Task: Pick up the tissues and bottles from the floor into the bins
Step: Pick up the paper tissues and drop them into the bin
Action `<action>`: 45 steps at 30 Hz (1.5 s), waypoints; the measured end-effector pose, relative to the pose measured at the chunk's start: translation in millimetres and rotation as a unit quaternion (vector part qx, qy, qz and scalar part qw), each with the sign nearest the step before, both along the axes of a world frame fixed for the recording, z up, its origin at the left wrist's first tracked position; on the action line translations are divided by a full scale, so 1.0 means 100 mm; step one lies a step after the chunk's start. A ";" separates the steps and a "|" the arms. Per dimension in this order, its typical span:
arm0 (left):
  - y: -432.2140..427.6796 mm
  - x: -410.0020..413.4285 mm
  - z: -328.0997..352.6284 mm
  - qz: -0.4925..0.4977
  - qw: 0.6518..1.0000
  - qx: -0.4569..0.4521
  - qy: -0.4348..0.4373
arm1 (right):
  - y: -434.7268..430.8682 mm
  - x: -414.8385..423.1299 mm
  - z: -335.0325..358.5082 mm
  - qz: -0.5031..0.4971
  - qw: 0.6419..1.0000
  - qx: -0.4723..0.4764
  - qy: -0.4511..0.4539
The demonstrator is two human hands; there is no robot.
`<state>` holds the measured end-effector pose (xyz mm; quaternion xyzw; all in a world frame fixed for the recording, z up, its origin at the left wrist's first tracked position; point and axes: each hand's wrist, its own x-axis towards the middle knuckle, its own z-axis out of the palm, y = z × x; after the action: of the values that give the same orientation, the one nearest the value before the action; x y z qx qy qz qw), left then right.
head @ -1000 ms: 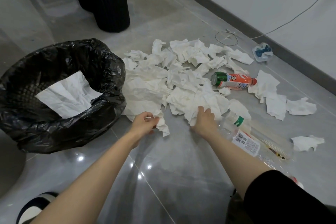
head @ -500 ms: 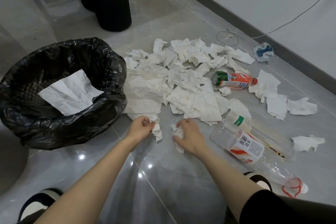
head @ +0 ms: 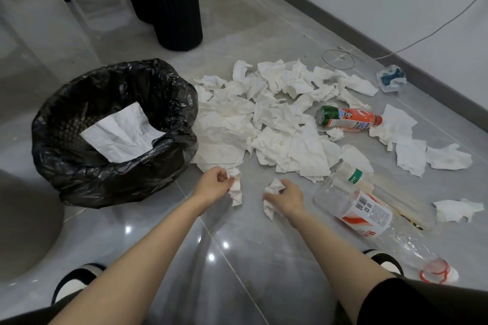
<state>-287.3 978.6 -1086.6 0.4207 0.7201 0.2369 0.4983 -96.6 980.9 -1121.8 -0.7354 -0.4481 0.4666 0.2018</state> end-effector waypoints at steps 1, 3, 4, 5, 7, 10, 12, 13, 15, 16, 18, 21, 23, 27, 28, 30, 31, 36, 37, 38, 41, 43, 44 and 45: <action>0.00 0.00 0.08 -0.007 1.000 0.014 -0.002 | 0.05 -0.01 0.05 -0.031 0.999 0.003 0.016; 0.02 0.01 0.26 -0.019 0.999 0.047 -0.013 | 0.18 -0.05 0.20 -0.076 0.995 0.009 0.065; 0.03 0.02 0.37 -0.019 0.997 0.065 -0.024 | 0.27 -0.09 0.29 -0.087 0.992 0.014 0.087; 0.04 0.01 0.49 -0.015 0.996 0.083 -0.038 | 0.35 -0.14 0.39 -0.092 0.990 0.027 0.104; 0.08 -0.01 0.73 0.002 0.991 0.115 -0.074 | 0.49 -0.27 0.65 -0.105 0.983 0.062 0.134; 0.14 -0.15 1.16 0.042 0.977 0.176 -0.109 | 0.61 -0.56 1.15 -0.114 0.969 0.117 0.184; 0.15 -0.33 1.41 0.079 0.966 0.215 -0.119 | 0.65 -0.77 1.43 -0.099 0.960 0.144 0.220; 0.14 -0.45 1.52 0.103 0.960 0.231 -0.116 | 0.64 -0.91 1.55 -0.080 0.956 0.154 0.235; 0.12 -0.70 1.66 0.158 0.951 0.248 -0.092 | 0.63 -1.15 1.73 -0.039 0.950 0.174 0.255; 0.09 -0.87 1.72 0.187 0.947 0.253 -0.064 | 0.61 -1.32 1.82 -0.015 0.948 0.184 0.259; 0.06 -1.11 1.74 0.217 0.943 0.252 -0.001 | 0.56 -1.54 1.92 0.024 0.948 0.202 0.245; -0.02 -1.42 1.68 0.213 0.940 0.246 0.099 | 0.50 -1.82 1.95 0.106 0.950 0.185 0.227; -0.08 -1.51 1.62 0.174 0.951 0.209 0.150 | 0.47 -1.92 1.93 0.188 0.944 0.175 0.206; -0.11 -1.46 1.51 0.094 0.966 0.148 0.190 | 0.45 -1.86 1.87 0.193 0.948 0.169 0.191; -0.10 -1.41 1.50 0.086 0.964 0.162 0.195 | 0.46 -1.80 1.85 0.167 0.950 0.175 0.196; -0.05 -1.27 1.50 0.082 0.957 0.198 0.197 | 0.50 -1.64 1.78 0.109 0.956 0.186 0.201; -0.02 -1.19 1.51 0.079 0.952 0.219 0.198 | 0.51 -1.53 1.75 0.082 0.959 0.188 0.196; 0.15 -0.61 1.51 0.012 0.939 0.297 0.175 | 0.57 -0.89 1.44 -0.005 0.979 0.156 0.130; 0.17 -0.48 1.48 -0.010 0.937 0.305 0.169 | 0.56 -0.78 1.38 -0.013 0.983 0.145 0.115; 0.19 -0.35 1.43 -0.034 0.936 0.308 0.166 | 0.55 -0.67 1.30 -0.018 0.986 0.133 0.097; 0.22 -0.06 1.20 -0.097 0.941 0.281 0.161 | 0.51 -0.37 1.09 -0.013 0.994 0.099 0.037; 0.23 0.06 1.02 -0.130 0.947 0.242 0.167 | 0.49 -0.22 0.96 0.002 0.997 0.079 0.008; 0.24 0.10 0.92 -0.143 0.949 0.221 0.172 | 0.48 -0.16 0.89 0.011 0.997 0.071 -0.003; 0.24 0.13 0.83 -0.153 0.951 0.202 0.178 | 0.47 -0.11 0.85 0.022 0.998 0.065 -0.014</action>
<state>-274.4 1002.8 -1003.1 0.6528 0.6616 0.2196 0.2965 -107.9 1027.9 -1037.2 -0.7171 -0.4967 0.4300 0.2325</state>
